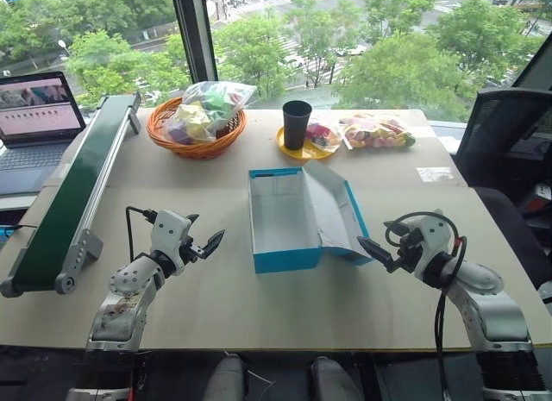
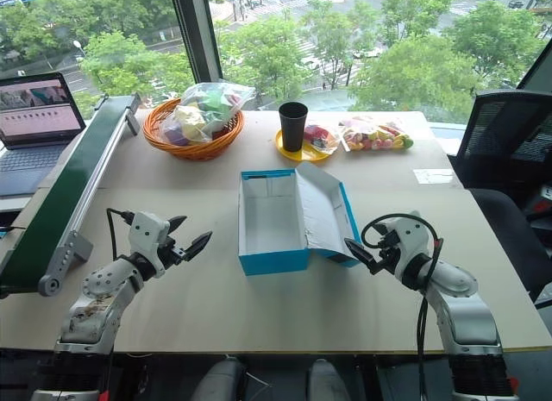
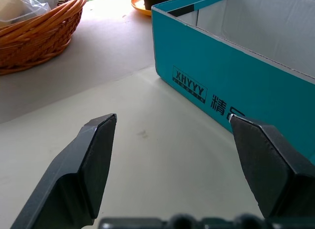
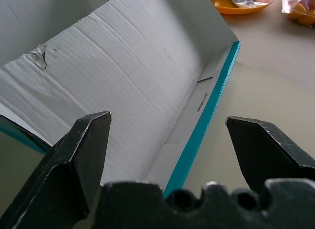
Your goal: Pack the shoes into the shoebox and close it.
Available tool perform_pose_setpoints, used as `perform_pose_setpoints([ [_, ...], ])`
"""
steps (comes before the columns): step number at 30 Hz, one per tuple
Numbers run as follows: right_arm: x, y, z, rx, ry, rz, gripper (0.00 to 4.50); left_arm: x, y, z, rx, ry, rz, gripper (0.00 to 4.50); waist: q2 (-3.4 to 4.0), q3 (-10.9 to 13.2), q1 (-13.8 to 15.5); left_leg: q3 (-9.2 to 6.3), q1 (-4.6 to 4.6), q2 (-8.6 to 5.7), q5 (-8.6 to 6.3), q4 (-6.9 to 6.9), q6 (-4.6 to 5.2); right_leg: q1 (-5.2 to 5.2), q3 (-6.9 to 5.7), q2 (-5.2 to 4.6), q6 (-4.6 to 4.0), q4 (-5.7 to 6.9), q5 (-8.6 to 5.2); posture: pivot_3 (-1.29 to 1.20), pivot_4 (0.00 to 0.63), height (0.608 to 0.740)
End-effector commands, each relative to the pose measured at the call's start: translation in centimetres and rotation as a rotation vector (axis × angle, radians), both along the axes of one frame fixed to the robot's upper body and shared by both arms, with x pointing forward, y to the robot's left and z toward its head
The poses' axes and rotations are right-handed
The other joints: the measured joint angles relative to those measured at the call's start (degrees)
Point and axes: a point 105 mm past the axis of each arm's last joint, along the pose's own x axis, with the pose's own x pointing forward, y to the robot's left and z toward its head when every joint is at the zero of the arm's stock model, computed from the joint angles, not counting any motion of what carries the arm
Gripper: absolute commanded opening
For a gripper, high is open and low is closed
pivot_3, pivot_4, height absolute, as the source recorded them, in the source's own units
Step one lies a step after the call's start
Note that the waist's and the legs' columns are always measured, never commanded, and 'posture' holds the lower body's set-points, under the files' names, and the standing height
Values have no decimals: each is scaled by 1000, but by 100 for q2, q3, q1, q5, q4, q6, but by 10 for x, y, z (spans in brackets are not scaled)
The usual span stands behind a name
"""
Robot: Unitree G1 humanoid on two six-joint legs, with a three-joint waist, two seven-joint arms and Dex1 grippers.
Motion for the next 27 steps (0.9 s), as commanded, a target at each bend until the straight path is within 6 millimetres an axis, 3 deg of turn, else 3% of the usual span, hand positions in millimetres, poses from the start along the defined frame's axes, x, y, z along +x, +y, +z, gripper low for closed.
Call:
perform_pose_setpoints([
  [1,3,4,18,-4,-72,16,4427,1,-3,14,13,-61,-8,3929,0,0,-1,0,0,0,0,0,0,0,0,0,0,0,0,0,150,734],
  [5,14,4,38,-96,-135,2,4427,10,5,38,-56,-151,59,3929,0,0,-7,0,0,0,0,3,0,0,0,0,2,2,0,0,150,734],
  [8,28,14,70,-75,-229,6,4427,22,36,56,-66,-211,214,3929,0,0,-29,0,1,2,1,5,0,-2,1,4,7,4,-1,0,150,734],
  [12,41,46,105,105,-283,113,4427,25,78,85,-44,-303,391,3929,-2,0,-136,-1,3,4,0,1,1,-1,2,6,0,3,4,0,150,734],
  [15,43,57,111,119,-317,167,4427,24,83,90,-27,-317,415,3929,-6,-2,-116,-2,-2,-3,-5,-2,8,-1,1,-1,-8,1,9,0,150,734],
  [18,49,99,122,176,-291,309,4427,13,105,94,-17,-301,513,3929,-9,1,-112,-5,-12,-10,-7,2,9,-6,0,-8,-4,-1,7,0,150,734],
  [20,52,115,124,201,-284,352,4427,7,115,96,-14,-301,564,3929,-9,1,-157,-5,-11,-7,-6,1,8,-12,2,-5,-7,6,10,0,150,734],
  [21,54,121,122,197,-282,365,4427,3,119,96,-31,-299,585,3929,-9,1,-152,-5,-8,-4,-6,0,8,-13,2,0,-9,10,11,0,150,734],
  [23,50,141,113,226,-233,451,4500,-7,124,100,-83,-310,599,4409,-11,0,-147,-10,-5,-1,-6,-1,8,-11,-1,4,-9,15,11,0,150,734],
  [27,50,163,107,245,-218,495,4500,-23,136,99,-74,-296,670,4476,-13,0,-137,-10,-8,-3,-7,-1,7,-11,-1,-1,-10,11,11,0,150,734],
])
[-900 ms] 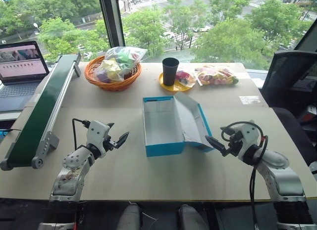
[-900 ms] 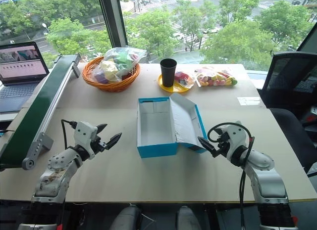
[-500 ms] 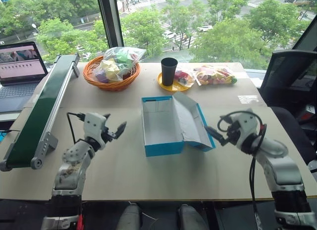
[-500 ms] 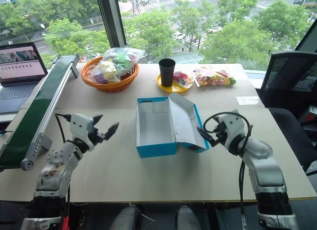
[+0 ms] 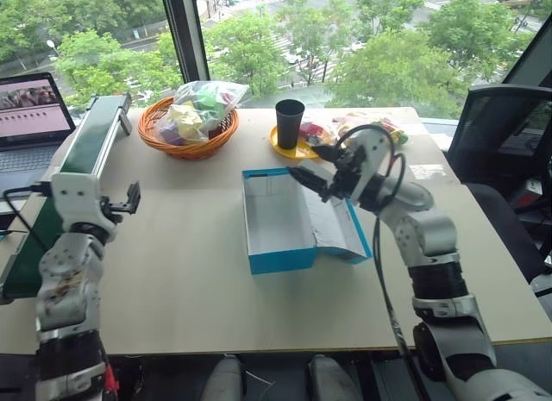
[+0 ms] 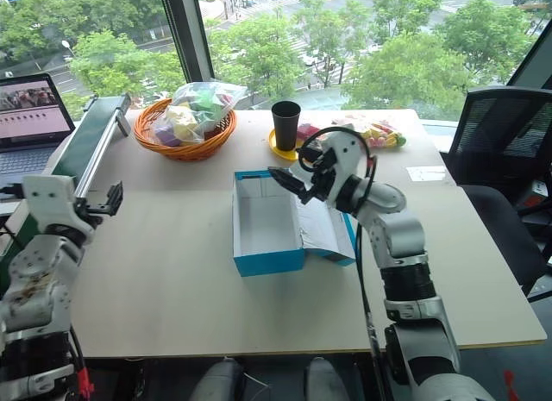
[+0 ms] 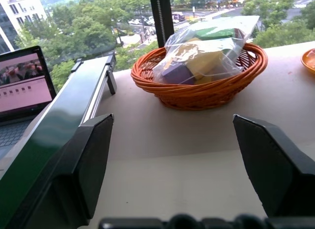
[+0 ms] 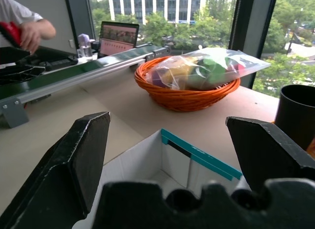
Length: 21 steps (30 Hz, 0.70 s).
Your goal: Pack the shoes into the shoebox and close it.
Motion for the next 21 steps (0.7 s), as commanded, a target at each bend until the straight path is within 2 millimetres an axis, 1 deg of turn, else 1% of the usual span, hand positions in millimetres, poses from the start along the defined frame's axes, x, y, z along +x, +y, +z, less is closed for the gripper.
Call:
perform_pose_setpoints([
  [1,-1,17,9,20,-46,30,4500,-17,14,16,5,-42,87,4476,0,0,20,0,0,0,0,0,0,-1,0,0,0,2,0,0,150,734],
  [4,-2,36,6,17,-46,68,4500,-27,28,18,-17,-47,159,4476,-4,1,16,-1,2,0,2,4,-3,-2,-1,2,-1,13,0,0,150,734],
  [6,3,44,8,11,-65,44,4500,-31,39,12,-57,-11,211,4476,-5,1,11,-1,6,0,3,5,-4,-4,0,2,-1,23,0,0,150,734],
  [9,6,50,13,35,-90,10,4500,-33,48,6,-98,15,242,4476,-5,1,16,-1,14,1,4,4,-7,-5,0,4,-1,35,0,0,150,734],
  [10,3,51,15,55,-68,34,4500,-32,49,5,-109,26,237,4476,-7,0,18,-1,13,1,4,4,-7,-5,0,5,-1,35,0,0,150,734],
  [12,-3,50,12,43,-65,83,4500,-29,51,6,-120,38,221,4476,-11,1,24,-1,13,1,4,3,-7,-5,0,4,-1,34,0,0,150,734],
  [14,-3,47,10,16,-73,95,4500,-26,51,5,-121,58,198,4476,-21,-1,27,-2,11,0,4,4,-7,-5,0,3,-1,34,0,0,150,734],
  [17,-3,47,12,25,-72,104,4500,-20,52,5,-125,84,175,4476,-22,-1,11,-1,13,1,4,3,-7,-6,0,4,-2,35,0,0,150,734],
  [21,-8,57,8,18,-77,134,4500,-9,62,10,-126,87,176,4476,-23,-1,-9,-1,16,4,4,0,-7,-9,0,10,-4,40,-1,0,150,734],
])
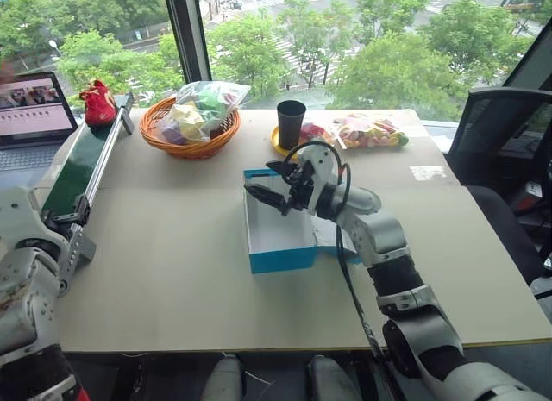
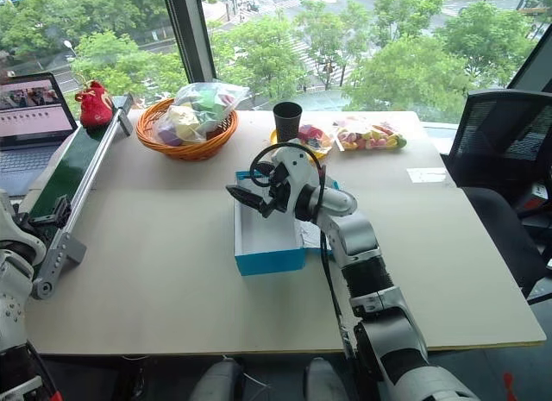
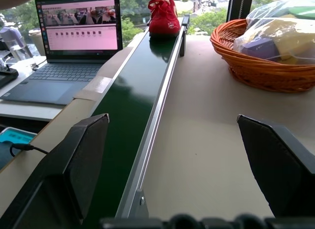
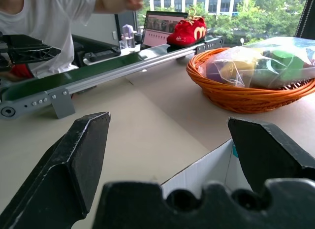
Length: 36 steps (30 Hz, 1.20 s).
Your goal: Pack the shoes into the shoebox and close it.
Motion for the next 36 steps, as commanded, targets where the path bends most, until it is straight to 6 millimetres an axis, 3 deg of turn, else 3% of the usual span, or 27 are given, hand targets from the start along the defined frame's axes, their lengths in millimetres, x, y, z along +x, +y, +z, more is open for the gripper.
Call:
perform_pose_setpoints([
  [1,-9,11,13,28,-63,46,4500,6,11,16,23,-34,0,4476,0,0,-18,0,-1,0,0,-1,0,-2,0,0,0,-1,0,0,150,734],
  [6,-19,17,15,26,-79,81,4500,9,39,15,4,7,34,4476,-2,0,-22,1,-7,0,0,-5,0,-15,1,-2,0,2,0,0,150,734],
  [13,-17,3,4,-32,-90,50,4500,8,72,21,-41,-26,65,4476,-6,-2,1,1,-18,0,1,-4,-1,-35,0,-2,-1,10,0,0,150,734],
  [21,-19,-4,-4,-63,-77,42,4500,-8,102,4,-74,-6,19,4476,-15,-3,-30,6,-31,1,2,-9,-3,-63,0,-5,-1,27,0,0,150,734],
  [30,-37,-5,13,52,-56,154,4500,-9,113,-7,-36,45,9,4476,-20,-5,2,10,-30,1,2,-6,-3,-64,0,-6,-1,34,0,0,150,734],
  [36,-41,-1,18,93,-48,180,4500,-1,107,-7,-27,25,-34,4476,-31,-11,7,10,-31,2,2,-5,-2,-65,-1,-6,-1,35,0,0,150,734],
])
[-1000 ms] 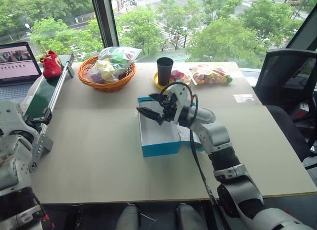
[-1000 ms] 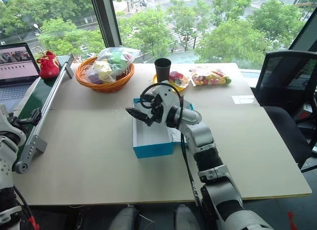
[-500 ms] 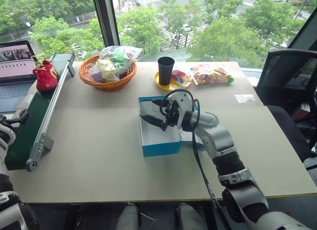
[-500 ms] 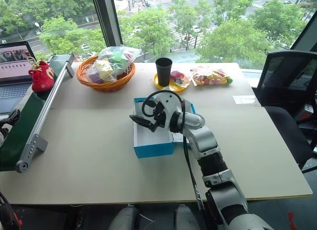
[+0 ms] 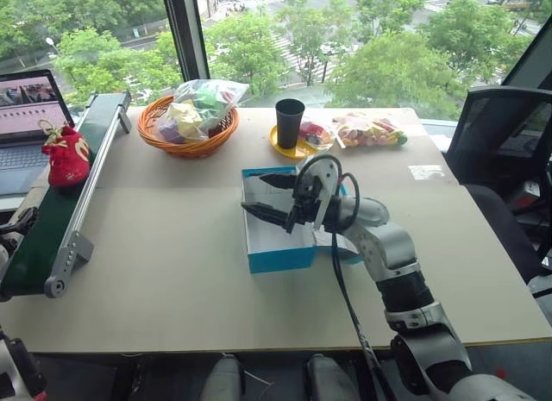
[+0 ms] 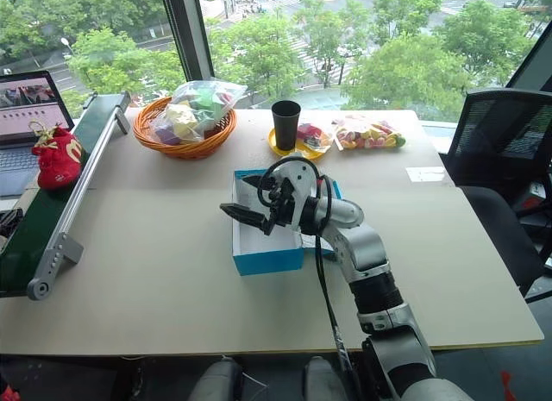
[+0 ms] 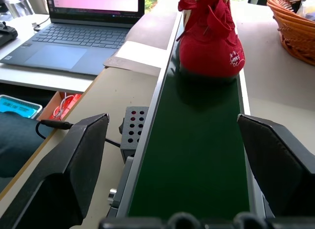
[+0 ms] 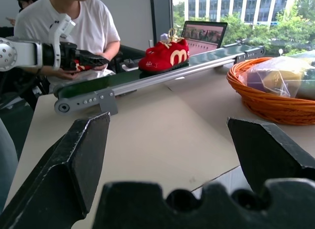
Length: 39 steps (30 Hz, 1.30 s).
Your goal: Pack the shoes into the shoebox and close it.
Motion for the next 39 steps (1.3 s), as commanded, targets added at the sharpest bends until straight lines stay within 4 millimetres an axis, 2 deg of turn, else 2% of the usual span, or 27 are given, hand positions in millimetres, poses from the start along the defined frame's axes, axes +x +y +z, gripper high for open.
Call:
perform_pose_setpoints([
  [1,-6,3,15,48,-35,18,4500,3,0,22,63,-54,-32,4476,0,0,-1,0,0,0,0,0,0,0,0,0,0,1,0,0,150,734],
  [8,-4,2,14,40,-31,3,4500,9,-5,18,58,-65,-47,4476,-1,0,-11,1,0,1,0,-1,0,-2,0,1,0,2,0,0,150,734],
  [13,-3,0,15,34,-33,-9,4500,8,-1,14,33,-56,-10,4476,-1,-1,-5,1,0,1,0,1,0,-2,0,1,0,3,0,0,150,734],
  [18,-2,-2,17,33,-40,-14,4500,7,-3,1,7,-15,-21,4476,-1,-1,-7,1,0,1,0,1,0,-2,0,1,0,3,0,0,150,734],
  [22,-3,-2,19,32,-47,-14,4500,2,1,-10,-88,-20,28,4476,-1,-1,-9,1,0,1,0,1,0,-2,0,1,0,4,0,0,150,734],
  [23,-3,-2,19,27,-51,-14,4500,0,2,-13,-101,-11,34,3939,-1,-1,-10,1,0,1,0,1,0,-2,0,1,0,4,0,0,150,734],
  [24,-3,-2,19,23,-53,-15,4500,-1,3,-16,-105,-5,41,3810,-1,0,-8,1,1,1,0,1,0,-2,0,1,0,4,0,0,150,734],
  [28,-4,-1,18,22,-47,-10,4500,-2,1,-18,-103,-1,31,2319,-1,-1,-2,1,8,4,0,0,1,0,0,3,0,11,0,0,150,734],
  [32,-5,1,16,16,-37,-4,4500,2,-2,-10,-73,-24,6,1131,-1,-1,-1,1,11,6,1,0,1,2,0,5,0,11,-1,0,150,734],
  [35,-4,2,15,15,-31,-3,4500,9,-3,16,-39,-112,4,431,-2,-1,23,1,7,6,0,0,1,1,-2,5,0,10,-1,0,150,734],
  [37,-5,1,16,24,-21,0,4500,19,-12,40,-14,-183,-47,431,-15,-2,44,0,0,5,1,3,0,0,-3,4,0,8,-1,0,150,734],
  [39,-4,-2,23,75,18,-1,4500,32,-35,70,-16,-276,-140,431,-43,0,50,-2,-5,5,1,6,0,-1,-7,3,-1,8,0,0,150,734],
])
